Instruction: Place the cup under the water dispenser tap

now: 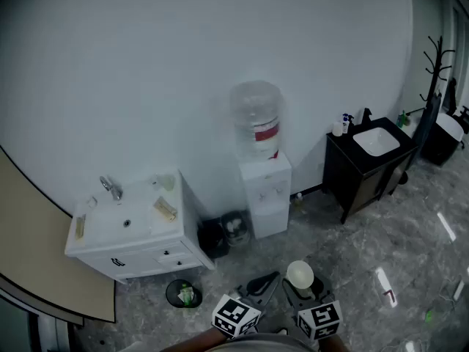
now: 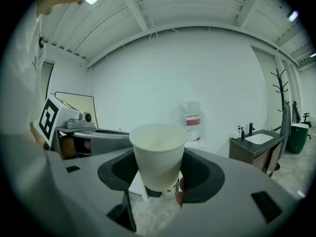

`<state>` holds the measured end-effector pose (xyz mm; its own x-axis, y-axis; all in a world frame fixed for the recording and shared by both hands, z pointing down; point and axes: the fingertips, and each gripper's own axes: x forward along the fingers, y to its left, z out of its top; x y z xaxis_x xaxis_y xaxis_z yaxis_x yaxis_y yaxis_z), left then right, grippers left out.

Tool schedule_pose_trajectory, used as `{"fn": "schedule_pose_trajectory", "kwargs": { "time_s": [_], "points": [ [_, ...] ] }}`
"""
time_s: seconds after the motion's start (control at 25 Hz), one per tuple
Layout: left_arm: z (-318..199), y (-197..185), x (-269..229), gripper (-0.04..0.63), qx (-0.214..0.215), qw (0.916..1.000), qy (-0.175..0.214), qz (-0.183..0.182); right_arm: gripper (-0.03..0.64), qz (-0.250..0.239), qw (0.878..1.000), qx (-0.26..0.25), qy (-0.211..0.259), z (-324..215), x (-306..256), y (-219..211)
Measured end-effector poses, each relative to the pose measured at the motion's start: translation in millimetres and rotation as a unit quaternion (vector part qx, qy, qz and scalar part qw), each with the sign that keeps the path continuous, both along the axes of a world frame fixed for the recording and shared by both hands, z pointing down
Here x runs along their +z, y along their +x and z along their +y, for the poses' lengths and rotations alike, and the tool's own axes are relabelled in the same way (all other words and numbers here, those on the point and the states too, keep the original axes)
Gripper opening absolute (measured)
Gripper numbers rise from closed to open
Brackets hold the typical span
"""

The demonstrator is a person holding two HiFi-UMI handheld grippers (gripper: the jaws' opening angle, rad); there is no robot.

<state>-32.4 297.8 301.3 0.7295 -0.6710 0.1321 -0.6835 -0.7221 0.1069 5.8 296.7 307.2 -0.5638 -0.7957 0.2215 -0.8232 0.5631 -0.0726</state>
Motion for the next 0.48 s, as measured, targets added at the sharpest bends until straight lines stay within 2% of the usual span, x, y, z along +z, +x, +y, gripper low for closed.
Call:
{"fn": "schedule_pose_trajectory", "kwargs": {
  "time_s": [0.48],
  "points": [
    [7,17,3,0.005,-0.008,0.9999,-0.007,0.002,0.264,0.000,1.000,-0.012,-0.004,8,2,16]
  ]
}}
